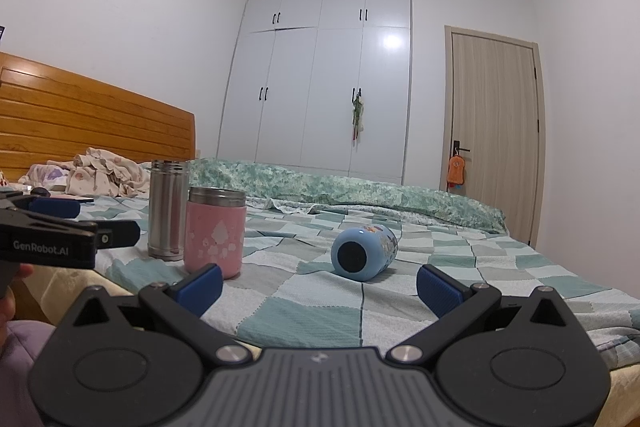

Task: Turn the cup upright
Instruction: 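Move the left tool toward the blue sticker cup lying on its side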

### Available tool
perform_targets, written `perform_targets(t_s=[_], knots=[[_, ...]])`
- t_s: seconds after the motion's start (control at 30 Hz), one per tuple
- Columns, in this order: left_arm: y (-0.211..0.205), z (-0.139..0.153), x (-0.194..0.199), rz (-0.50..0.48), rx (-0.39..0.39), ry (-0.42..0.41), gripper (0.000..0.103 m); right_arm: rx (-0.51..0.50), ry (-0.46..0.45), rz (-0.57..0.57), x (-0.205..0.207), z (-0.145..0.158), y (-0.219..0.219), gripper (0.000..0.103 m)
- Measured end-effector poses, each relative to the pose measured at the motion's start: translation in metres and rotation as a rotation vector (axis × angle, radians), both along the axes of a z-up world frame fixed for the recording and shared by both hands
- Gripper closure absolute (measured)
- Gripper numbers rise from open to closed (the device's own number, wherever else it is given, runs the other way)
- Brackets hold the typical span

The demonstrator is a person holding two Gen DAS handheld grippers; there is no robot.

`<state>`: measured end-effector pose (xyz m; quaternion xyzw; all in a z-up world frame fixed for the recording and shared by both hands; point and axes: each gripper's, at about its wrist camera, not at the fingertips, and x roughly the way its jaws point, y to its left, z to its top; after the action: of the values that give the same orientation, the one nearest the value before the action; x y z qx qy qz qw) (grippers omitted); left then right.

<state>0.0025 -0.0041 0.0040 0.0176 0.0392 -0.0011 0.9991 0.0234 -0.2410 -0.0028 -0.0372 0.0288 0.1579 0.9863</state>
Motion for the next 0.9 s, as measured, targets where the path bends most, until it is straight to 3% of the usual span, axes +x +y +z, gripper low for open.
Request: perform_targets(t_s=[0.4, 0.63, 0.9], knots=[[-0.031, 0.042, 0.037, -0.153, 0.05, -0.024, 0.0, 0.058, 0.057, -0.006, 0.045, 0.034, -0.037, 0.0], [-0.067, 0.068, 0.106, -0.257, 0.071, 0.025, 0.0, 0.006, 0.092, -0.053, 0.107, 0.058, -0.077, 0.0], [-0.103, 0.078, 0.195, -0.304, 0.07, 0.102, 0.0, 0.003, 0.187, -0.108, 0.194, 0.061, -0.116, 0.0]])
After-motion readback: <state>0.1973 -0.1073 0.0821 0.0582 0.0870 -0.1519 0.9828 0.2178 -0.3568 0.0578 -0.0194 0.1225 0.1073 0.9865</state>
